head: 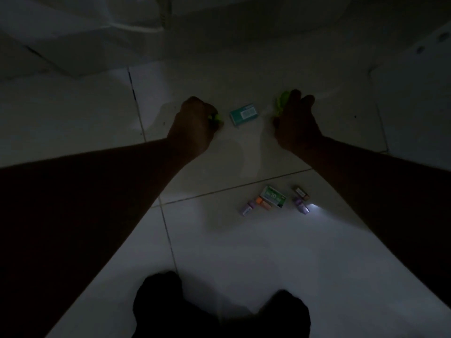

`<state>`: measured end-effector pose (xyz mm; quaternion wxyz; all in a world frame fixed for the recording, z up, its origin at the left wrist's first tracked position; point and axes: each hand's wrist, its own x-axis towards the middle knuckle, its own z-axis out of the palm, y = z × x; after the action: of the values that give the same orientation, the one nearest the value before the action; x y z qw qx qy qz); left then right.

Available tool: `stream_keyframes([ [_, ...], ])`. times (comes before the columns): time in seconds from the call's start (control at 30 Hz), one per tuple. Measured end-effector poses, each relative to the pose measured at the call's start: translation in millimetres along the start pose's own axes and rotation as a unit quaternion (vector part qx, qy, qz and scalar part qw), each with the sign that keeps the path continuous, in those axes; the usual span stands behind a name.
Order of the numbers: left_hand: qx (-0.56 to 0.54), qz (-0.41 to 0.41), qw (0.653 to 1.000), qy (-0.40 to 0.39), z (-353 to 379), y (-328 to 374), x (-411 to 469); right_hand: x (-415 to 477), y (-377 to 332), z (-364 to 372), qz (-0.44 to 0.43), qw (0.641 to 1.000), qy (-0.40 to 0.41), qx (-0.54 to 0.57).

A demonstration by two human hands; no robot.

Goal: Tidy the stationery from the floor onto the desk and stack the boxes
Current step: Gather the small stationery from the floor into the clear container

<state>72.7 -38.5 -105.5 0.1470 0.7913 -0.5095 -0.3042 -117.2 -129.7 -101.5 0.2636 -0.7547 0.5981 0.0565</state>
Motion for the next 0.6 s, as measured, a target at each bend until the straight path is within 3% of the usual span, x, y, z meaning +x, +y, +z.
stream_keyframes([
  [0.13,0.019,0.036,0.998,-0.049,7.0,3.3,-8.6,-5.6,4.2,4.0,-0.018,1.000,-0.003,-0.008],
  [0.23,-0.011,0.029,0.999,-0.027,11.2,2.2,-19.3,-14.8,7.3,7.3,-0.044,0.998,-0.018,-0.032],
  [0.33,-0.080,-0.009,0.997,0.004,5.1,5.5,-31.5,-23.9,8.6,4.8,-0.046,0.997,-0.046,-0.041],
  [0.4,-0.130,-0.059,0.990,-0.016,-1.3,11.3,-39.2,-29.3,9.4,-0.4,-0.042,0.998,-0.042,-0.033],
  [0.6,-0.227,-0.116,0.967,-0.002,-18.3,32.1,-68.1,-55.8,-3.4,-20.8,0.006,0.998,-0.020,0.054],
])
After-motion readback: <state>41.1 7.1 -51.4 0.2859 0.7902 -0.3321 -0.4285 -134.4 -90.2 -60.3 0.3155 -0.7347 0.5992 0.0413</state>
